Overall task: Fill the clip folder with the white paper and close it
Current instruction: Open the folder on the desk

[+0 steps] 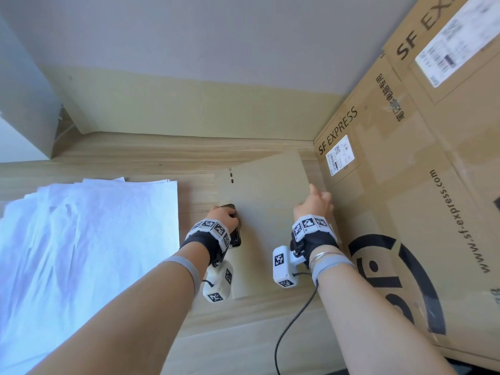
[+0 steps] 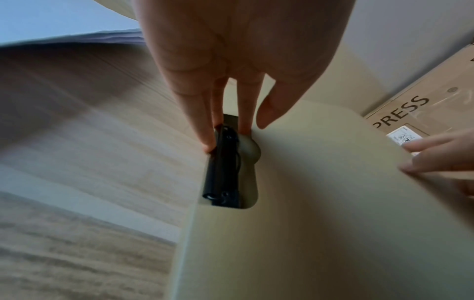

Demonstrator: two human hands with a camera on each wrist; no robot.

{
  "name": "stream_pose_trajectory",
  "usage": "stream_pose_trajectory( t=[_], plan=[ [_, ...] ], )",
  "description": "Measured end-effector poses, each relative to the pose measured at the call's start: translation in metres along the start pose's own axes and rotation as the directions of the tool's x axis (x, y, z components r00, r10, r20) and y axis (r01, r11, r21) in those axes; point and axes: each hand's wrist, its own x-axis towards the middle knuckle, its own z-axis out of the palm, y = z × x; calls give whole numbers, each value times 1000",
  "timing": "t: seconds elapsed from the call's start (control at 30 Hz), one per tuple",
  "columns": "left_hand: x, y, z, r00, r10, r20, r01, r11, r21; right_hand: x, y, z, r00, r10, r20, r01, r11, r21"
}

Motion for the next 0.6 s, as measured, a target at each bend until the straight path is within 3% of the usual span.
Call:
stream_pose_trajectory(
  t=[0.2, 0.33, 0.5, 0.6],
  plan=[
    [-5, 2, -7, 994, 85, 66, -83, 996, -24, -29, -34, -43, 973, -226, -42, 229, 971, 72],
    [-5, 0, -21, 996, 41, 83, -37, 998, -52, -58, -53, -58, 948, -319, 5, 318, 945, 73],
    [-12, -9, -44, 996, 60, 68, -33, 940, -340, -98, -78, -56, 900, -427, 92, 406, 895, 186],
    [-27, -20, -62, 993, 95, 76, -47, 875, -482, -120, -97, -53, 845, -497, 196, 482, 868, 122]
  ],
)
